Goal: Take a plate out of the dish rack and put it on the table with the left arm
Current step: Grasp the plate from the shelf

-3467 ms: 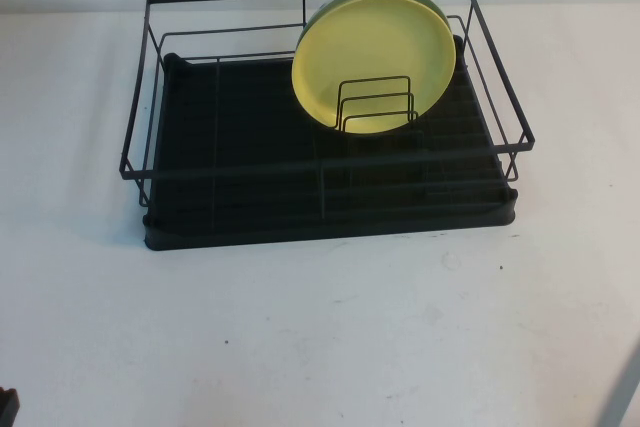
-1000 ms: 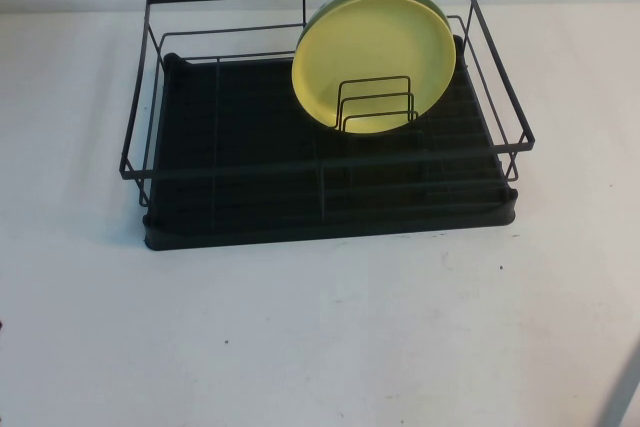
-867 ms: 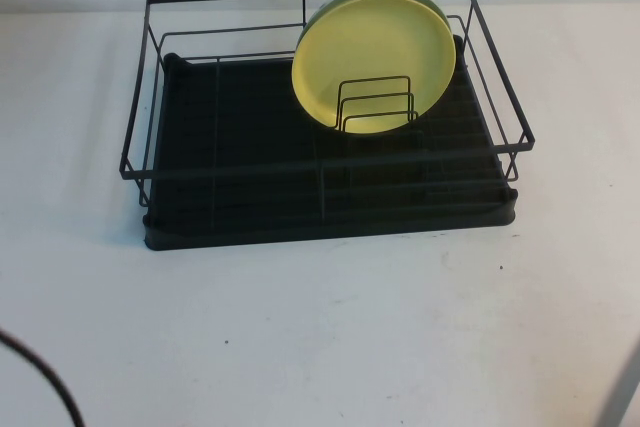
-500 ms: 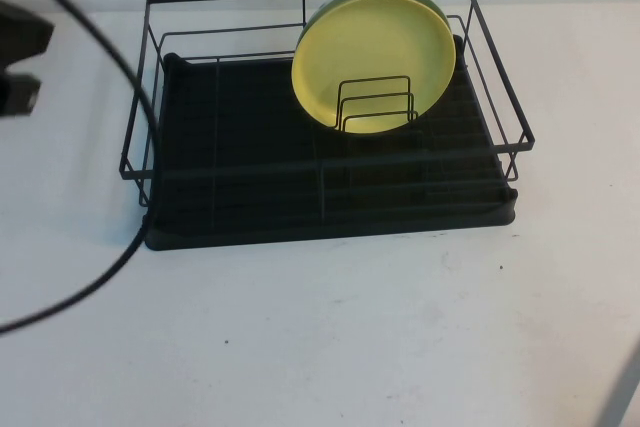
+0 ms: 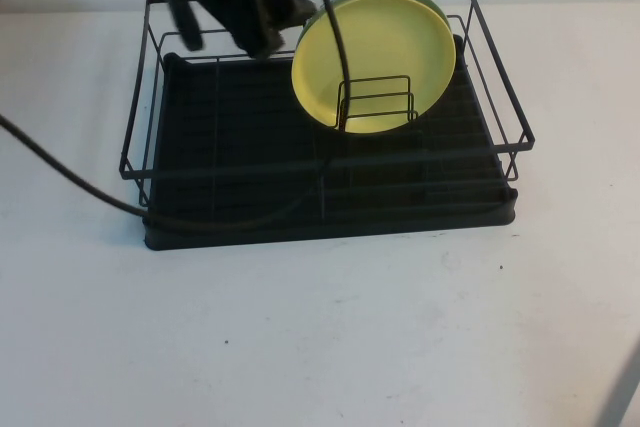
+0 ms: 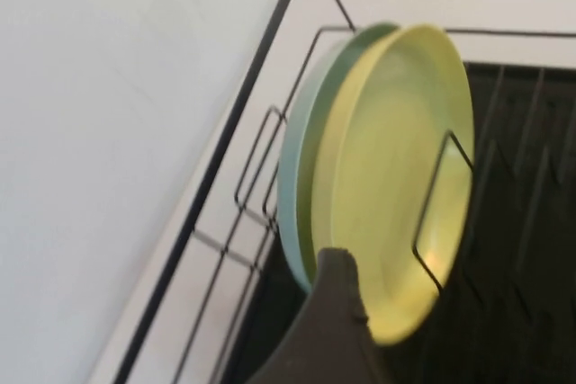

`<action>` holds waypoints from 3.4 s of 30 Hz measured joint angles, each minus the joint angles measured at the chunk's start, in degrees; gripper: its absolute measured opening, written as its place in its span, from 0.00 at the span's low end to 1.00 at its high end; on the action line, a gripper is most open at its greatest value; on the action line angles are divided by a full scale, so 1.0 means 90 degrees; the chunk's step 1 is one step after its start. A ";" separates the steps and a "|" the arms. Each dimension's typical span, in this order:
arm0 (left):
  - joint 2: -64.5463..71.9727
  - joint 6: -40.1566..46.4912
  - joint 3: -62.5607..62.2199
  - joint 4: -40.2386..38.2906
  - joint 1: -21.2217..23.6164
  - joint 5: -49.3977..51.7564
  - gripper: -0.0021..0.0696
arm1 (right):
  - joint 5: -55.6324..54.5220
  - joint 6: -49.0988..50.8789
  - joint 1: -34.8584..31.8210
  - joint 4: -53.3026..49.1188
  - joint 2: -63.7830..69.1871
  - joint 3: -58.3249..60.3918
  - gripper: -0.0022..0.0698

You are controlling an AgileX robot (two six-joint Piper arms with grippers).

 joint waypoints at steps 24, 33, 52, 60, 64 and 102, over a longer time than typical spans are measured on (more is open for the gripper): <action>0.1952 0.0598 -0.0006 -0.0386 -0.0860 -0.3033 0.72 | 0.0000 -0.0011 0.0000 0.0009 0.0000 0.0000 0.00; 0.2183 0.0610 -0.0006 -0.0427 -0.0860 -0.3588 0.66 | 0.0000 -0.0011 0.0000 0.0016 0.0000 0.0000 0.00; 0.2424 0.0517 -0.0006 -0.0451 -0.0860 -0.4280 0.56 | 0.0000 -0.0011 0.0000 0.0025 0.0000 0.0000 0.00; 0.2424 0.0270 -0.0006 -0.0451 -0.0860 -0.4355 0.51 | 0.0000 -0.0011 0.0000 0.0025 0.0000 0.0000 0.00; 0.2434 0.0255 -0.0006 -0.0451 -0.0860 -0.4388 0.51 | 0.0000 -0.0011 0.0000 0.0025 0.0000 0.0000 0.00; 0.2816 0.0173 -0.0140 -0.0477 -0.0860 -0.5091 0.50 | 0.0000 -0.0011 0.0000 0.0025 0.0000 0.0000 0.00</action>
